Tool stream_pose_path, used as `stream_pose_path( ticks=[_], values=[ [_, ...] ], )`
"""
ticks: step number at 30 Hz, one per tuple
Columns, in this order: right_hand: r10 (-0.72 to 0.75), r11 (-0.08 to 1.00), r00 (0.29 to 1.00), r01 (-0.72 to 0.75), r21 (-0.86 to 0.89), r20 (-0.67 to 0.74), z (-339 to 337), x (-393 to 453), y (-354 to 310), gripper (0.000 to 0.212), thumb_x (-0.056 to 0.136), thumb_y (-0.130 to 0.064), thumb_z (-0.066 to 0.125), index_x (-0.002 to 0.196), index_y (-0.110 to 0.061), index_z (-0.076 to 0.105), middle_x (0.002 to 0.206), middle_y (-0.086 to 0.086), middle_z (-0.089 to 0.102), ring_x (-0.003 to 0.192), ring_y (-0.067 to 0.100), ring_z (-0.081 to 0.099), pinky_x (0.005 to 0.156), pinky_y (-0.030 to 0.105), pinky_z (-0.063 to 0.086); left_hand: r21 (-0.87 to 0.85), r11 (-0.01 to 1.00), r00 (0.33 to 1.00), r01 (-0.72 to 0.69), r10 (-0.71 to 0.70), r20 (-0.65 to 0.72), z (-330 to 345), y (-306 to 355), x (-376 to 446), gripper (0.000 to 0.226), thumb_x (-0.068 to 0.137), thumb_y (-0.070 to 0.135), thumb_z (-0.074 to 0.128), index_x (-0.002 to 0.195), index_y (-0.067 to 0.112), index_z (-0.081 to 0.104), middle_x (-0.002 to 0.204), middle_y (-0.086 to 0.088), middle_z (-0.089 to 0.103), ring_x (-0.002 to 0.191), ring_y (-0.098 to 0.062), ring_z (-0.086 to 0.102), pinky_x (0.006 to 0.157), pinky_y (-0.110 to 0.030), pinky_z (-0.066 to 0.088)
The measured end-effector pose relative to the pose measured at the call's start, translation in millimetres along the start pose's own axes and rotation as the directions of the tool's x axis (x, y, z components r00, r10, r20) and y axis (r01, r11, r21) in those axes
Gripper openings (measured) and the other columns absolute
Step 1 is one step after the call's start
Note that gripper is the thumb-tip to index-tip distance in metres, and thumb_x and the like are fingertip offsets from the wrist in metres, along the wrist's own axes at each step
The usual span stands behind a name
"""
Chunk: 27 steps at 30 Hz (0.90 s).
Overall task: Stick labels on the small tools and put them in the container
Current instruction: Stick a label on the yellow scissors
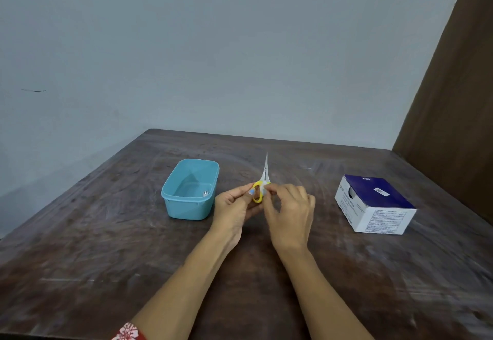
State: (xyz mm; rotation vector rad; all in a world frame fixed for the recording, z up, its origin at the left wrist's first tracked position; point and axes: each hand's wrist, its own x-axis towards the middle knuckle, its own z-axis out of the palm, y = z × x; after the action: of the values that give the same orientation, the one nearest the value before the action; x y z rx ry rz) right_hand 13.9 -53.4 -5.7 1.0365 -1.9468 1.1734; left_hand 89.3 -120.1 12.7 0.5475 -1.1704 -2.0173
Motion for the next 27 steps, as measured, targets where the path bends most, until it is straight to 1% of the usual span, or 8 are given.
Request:
stream_pose_path(
  ticks=[2,4,9,11,15,18,21,27],
  values=[
    [0.015,1.000,1.000,-0.015,-0.023,-0.026,-0.6,1.1,1.3,0.024,0.084,-0.033,0.050,0.083,-0.021,0.071,0.077,-0.006,0.067,0.072,0.018,0.058,0.071,0.029,0.030,0.000,1.000,0.999,0.020,-0.020,0.036,1.1,-0.7,-2.1,0.021,0.089,-0.001,0.053,0.106,-0.003,0.065,0.095,-0.014,0.071,0.076,-0.015,0.071,0.063,-0.024,0.058],
    [0.020,1.000,1.000,-0.020,-0.021,-0.020,-0.7,0.4,1.2,0.024,0.084,-0.033,0.049,0.084,-0.021,0.071,0.078,-0.007,0.067,0.074,0.018,0.058,0.071,0.030,0.030,0.002,1.000,0.999,0.018,-0.019,0.028,0.5,-1.1,-1.8,0.021,0.089,-0.001,0.054,0.107,-0.003,0.065,0.096,-0.014,0.071,0.078,-0.015,0.071,0.063,-0.024,0.058],
    [-0.001,1.000,0.999,0.002,-0.007,0.039,2.5,-1.7,-0.5,0.013,0.077,-0.030,0.057,0.079,-0.025,0.069,0.074,-0.010,0.064,0.071,0.014,0.054,0.073,0.027,0.029,-0.015,1.000,0.999,-0.006,0.006,-0.046,-1.6,1.0,1.1,0.019,0.088,-0.002,0.054,0.104,-0.002,0.066,0.093,-0.014,0.071,0.076,-0.017,0.070,0.060,-0.024,0.058],
    [-0.002,0.999,1.000,0.003,-0.041,0.006,2.7,-1.7,2.1,0.011,0.078,-0.026,0.061,0.082,-0.024,0.071,0.075,-0.008,0.066,0.072,0.016,0.054,0.072,0.029,0.029,0.010,1.000,1.000,0.008,-0.008,-0.016,-1.3,0.1,0.9,0.021,0.089,-0.001,0.054,0.106,-0.003,0.065,0.098,-0.015,0.070,0.082,-0.019,0.069,0.065,-0.025,0.059],
    [0.015,0.997,0.999,-0.018,-0.078,-0.035,1.9,-1.3,5.7,0.011,0.080,-0.020,0.063,0.086,-0.023,0.071,0.079,-0.007,0.067,0.076,0.018,0.055,0.073,0.032,0.032,0.031,0.999,0.999,0.017,-0.018,0.032,0.6,-2.5,-0.5,0.021,0.089,-0.002,0.054,0.106,-0.003,0.065,0.098,-0.015,0.070,0.080,-0.017,0.069,0.067,-0.026,0.059],
    [-0.035,0.998,0.999,0.035,-0.052,0.010,1.1,-1.9,2.1,0.011,0.080,-0.025,0.060,0.085,-0.025,0.070,0.078,-0.009,0.065,0.076,0.015,0.054,0.075,0.029,0.028,0.008,1.000,1.000,-0.024,0.024,-0.011,-2.1,-2.8,2.2,0.020,0.089,-0.002,0.054,0.104,-0.003,0.066,0.093,-0.013,0.071,0.080,-0.018,0.069,0.068,-0.026,0.059],
    [-0.083,0.996,0.995,0.084,-0.015,0.053,2.3,-2.8,0.7,0.008,0.077,-0.024,0.064,0.083,-0.025,0.069,0.075,-0.010,0.064,0.074,0.014,0.054,0.073,0.028,0.027,-0.025,0.999,0.998,-0.048,0.047,-0.050,-5.2,-2.0,5.8,0.018,0.087,-0.003,0.055,0.101,-0.002,0.066,0.086,-0.011,0.072,0.077,-0.018,0.069,0.067,-0.027,0.059],
    [0.029,0.996,0.999,-0.032,-0.085,-0.029,0.7,-0.4,5.7,0.025,0.084,-0.030,0.048,0.087,-0.023,0.071,0.078,-0.006,0.065,0.075,0.019,0.055,0.072,0.030,0.027,0.109,0.994,0.998,-0.002,-0.005,0.063,-0.2,-5.2,-0.1,0.022,0.088,-0.002,0.055,0.108,-0.006,0.065,0.099,-0.019,0.069,0.085,-0.021,0.068,0.070,-0.027,0.059]
  ],
)
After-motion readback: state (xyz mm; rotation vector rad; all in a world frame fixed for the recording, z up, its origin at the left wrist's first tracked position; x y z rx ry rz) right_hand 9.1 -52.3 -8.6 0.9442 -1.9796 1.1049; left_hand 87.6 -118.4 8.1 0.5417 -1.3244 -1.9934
